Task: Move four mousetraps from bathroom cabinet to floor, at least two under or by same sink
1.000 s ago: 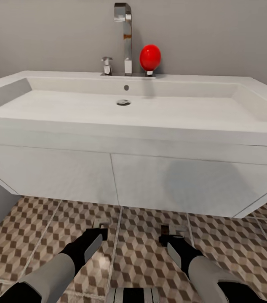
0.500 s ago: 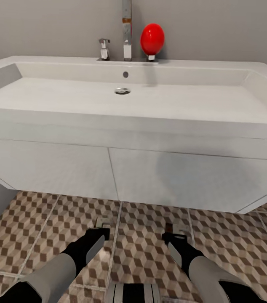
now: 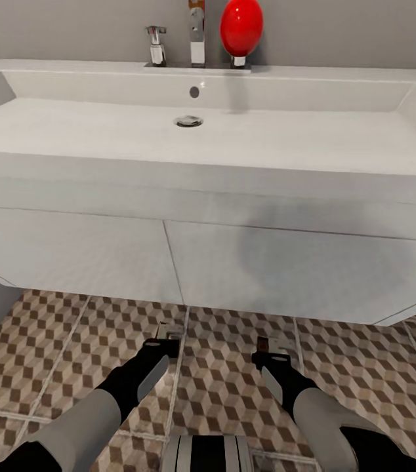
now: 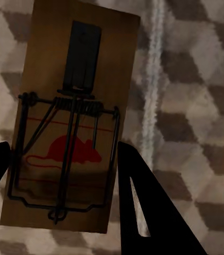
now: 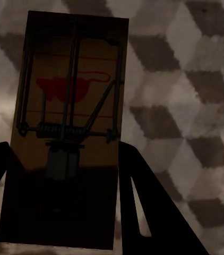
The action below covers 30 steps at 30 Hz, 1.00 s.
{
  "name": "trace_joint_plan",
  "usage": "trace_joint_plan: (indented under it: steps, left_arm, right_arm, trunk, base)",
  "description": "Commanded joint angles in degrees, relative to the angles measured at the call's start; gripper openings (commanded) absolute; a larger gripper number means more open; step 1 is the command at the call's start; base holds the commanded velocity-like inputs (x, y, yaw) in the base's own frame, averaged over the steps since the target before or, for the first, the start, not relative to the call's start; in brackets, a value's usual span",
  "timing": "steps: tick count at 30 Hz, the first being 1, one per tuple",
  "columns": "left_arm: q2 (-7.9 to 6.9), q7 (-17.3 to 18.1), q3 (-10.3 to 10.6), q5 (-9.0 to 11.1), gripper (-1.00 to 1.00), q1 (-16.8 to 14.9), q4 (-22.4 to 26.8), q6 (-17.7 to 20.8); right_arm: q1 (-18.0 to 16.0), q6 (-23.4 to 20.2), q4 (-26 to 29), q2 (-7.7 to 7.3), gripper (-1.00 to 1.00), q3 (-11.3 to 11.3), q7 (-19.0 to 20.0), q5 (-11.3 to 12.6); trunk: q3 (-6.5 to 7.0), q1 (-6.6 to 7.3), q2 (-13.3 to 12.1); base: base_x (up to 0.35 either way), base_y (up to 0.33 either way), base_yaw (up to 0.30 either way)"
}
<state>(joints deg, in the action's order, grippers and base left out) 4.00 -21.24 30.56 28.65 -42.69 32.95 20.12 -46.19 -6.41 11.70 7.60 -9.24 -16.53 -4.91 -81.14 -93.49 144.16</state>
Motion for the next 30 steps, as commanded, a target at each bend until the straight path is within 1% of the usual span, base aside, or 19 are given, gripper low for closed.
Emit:
trace_joint_plan:
  steps: [1, 5, 9, 20, 22, 26, 30]
  left_arm:
    - [-0.07, -0.5, 0.4, 0.6, -1.00, -0.1, 0.4, 0.0]
    - [-0.22, -0.5, 0.4, 0.5, -1.00, 0.0, 2.4, -0.3]
    - [-0.23, -0.4, 0.4, 0.6, -1.00, 0.0, 4.2, -0.3]
    - [-0.53, -0.4, 0.4, 0.5, -1.00, 0.0, 4.7, -0.6]
    - [-0.51, -0.4, 0.4, 0.5, -1.00, 0.0, 4.7, -0.7]
    - [-0.53, -0.4, 0.4, 0.5, -1.00, 0.0, 4.7, -0.7]
    - [-0.56, -0.4, 0.4, 0.5, -1.00, 0.0, 4.7, -0.9]
  right_arm:
    - [-0.4, -0.4, 0.1, 0.05, -1.00, -0.3, 0.0, -0.3]
    - [-1.0, -0.4, 0.4, 0.05, -1.00, -0.3, 0.0, -0.4]
    - [-1.1, -0.4, 2.1, 0.05, -1.00, -0.3, -0.1, -0.4]
    - [-1.2, -0.4, 4.1, 0.04, -1.00, -0.2, -0.2, -0.5]
    - [-1.2, -0.4, 4.2, 0.04, -1.00, -0.1, -0.2, -1.4]
    - [-1.2, -0.4, 4.5, 0.09, -1.00, 0.1, -0.1, -3.9]
    - [-1.3, -0.4, 5.3, 0.12, -1.00, 0.1, 0.0, -4.7]
  trunk:
    - [-0.05, 0.01, 0.0]
    - [-0.05, 0.01, 0.0]
    - [-0.05, 0.01, 0.0]
    - [-0.05, 0.01, 0.0]
    - [-0.05, 0.01, 0.0]
    - [-0.05, 0.01, 0.0]
    - [-0.05, 0.01, 0.0]
  base:
    - [0.000, 0.000, 0.000]
    - [0.000, 0.000, 0.000]
    - [0.000, 0.000, 0.000]
    - [0.000, 0.000, 0.000]
    - [0.000, 0.000, 0.000]
    - [0.000, 0.000, 0.000]
    - [0.000, 0.000, 0.000]
